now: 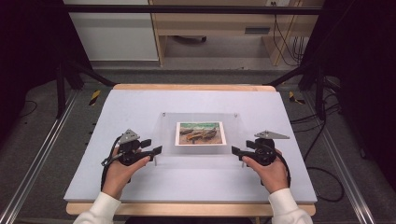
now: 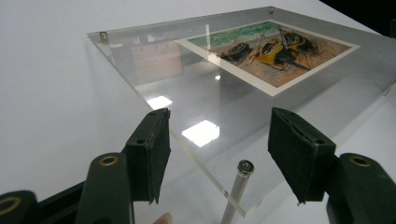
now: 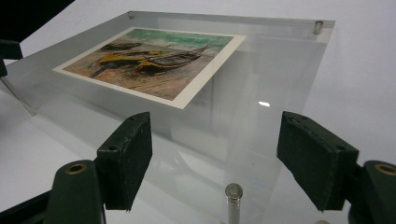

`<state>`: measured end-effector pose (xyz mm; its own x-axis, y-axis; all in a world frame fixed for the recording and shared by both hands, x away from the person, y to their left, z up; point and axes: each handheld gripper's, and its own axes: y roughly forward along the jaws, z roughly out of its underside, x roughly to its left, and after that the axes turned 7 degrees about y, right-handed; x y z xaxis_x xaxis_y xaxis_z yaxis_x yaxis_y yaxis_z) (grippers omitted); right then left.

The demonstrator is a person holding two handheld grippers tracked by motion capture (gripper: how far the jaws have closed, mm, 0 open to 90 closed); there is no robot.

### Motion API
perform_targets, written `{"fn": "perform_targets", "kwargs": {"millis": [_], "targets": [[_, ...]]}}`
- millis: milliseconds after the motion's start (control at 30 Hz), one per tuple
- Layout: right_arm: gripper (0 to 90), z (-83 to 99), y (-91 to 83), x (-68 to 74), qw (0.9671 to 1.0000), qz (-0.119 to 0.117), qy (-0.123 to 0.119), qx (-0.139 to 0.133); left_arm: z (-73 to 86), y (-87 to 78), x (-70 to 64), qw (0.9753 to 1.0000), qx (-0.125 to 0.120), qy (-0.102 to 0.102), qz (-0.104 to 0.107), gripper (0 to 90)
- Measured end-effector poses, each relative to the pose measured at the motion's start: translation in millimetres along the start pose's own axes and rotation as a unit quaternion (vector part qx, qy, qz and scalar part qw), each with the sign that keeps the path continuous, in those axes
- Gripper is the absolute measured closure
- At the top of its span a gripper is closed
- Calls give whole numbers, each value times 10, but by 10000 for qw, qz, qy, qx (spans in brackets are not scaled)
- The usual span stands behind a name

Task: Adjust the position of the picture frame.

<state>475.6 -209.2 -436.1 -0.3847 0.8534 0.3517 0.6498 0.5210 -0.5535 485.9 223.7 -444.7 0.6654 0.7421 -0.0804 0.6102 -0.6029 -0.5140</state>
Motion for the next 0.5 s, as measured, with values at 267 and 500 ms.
{"fn": "perform_targets", "kwargs": {"millis": [267,500], "targets": [[224,-11,12,-32,9999,74,51,131,-2,25,7,9998,34,-125,159,374],[205,30,76,-75,9995,8,230,201,20,37,43,9987,52,-432,248,355]]}}
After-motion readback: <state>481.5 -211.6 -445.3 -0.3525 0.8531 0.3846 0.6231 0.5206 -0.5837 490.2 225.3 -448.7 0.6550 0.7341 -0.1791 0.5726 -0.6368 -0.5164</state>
